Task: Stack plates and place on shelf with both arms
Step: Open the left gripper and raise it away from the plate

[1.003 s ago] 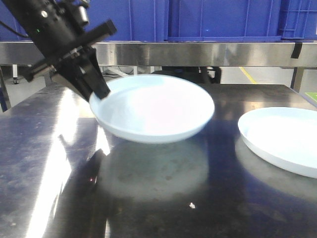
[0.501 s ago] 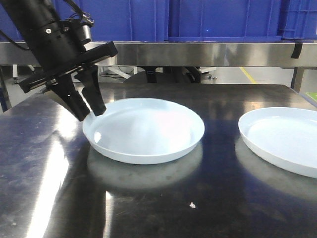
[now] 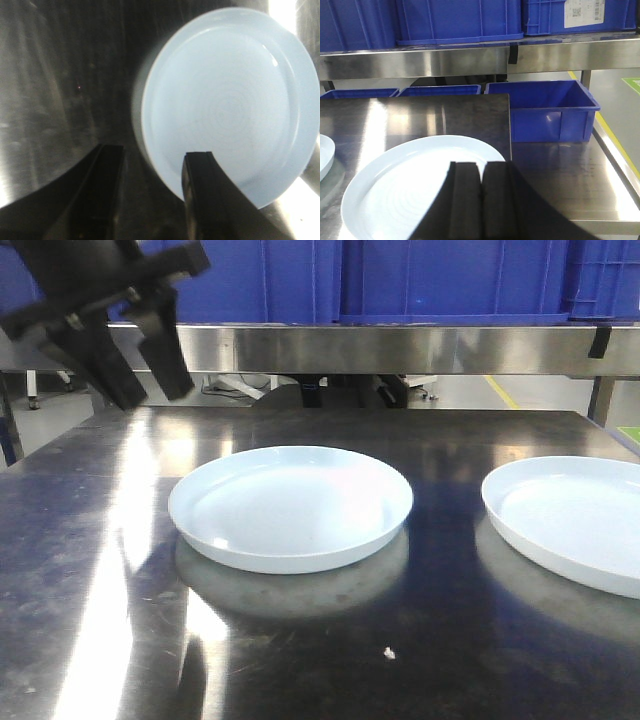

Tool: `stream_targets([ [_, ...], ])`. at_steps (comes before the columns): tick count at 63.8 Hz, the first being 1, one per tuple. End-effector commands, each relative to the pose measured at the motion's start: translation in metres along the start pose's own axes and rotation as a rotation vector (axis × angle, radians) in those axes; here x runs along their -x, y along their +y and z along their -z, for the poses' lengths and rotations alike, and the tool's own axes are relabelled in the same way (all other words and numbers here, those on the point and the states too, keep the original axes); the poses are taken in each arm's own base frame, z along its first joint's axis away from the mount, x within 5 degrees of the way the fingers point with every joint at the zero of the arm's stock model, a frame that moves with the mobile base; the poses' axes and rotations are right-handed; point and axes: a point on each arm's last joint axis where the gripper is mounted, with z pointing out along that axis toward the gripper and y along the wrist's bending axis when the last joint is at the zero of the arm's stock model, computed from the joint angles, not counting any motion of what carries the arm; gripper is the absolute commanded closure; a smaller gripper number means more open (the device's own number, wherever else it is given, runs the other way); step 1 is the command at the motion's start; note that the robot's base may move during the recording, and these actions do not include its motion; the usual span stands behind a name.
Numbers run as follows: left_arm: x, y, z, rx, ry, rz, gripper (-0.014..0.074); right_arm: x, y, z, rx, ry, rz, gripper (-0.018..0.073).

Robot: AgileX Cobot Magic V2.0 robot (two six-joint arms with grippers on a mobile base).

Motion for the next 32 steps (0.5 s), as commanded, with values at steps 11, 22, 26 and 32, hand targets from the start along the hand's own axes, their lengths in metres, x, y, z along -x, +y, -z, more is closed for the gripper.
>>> stream_targets([
  [11, -0.031, -0.004, 0.049, 0.143, -0.423, -0.129, 0.0421, 0.009, 0.002, 0.001, 0.019, -0.095, 0.014, 0.0503],
  [22, -0.067, 0.003, 0.054, 0.178, -0.647, -0.158, 0.0515, 0.009, 0.002, 0.001, 0.019, -0.095, 0.014, 0.0503],
  [26, -0.079, 0.004, 0.059, 0.185, -0.738, -0.17, 0.0516, 0.009, 0.002, 0.001, 0.019, -0.095, 0.014, 0.0503],
  [32, -0.097, 0.005, 0.07, 0.186, -0.862, -0.18, 0.0516, 0.009, 0.002, 0.001, 0.019, -0.095, 0.014, 0.0503],
])
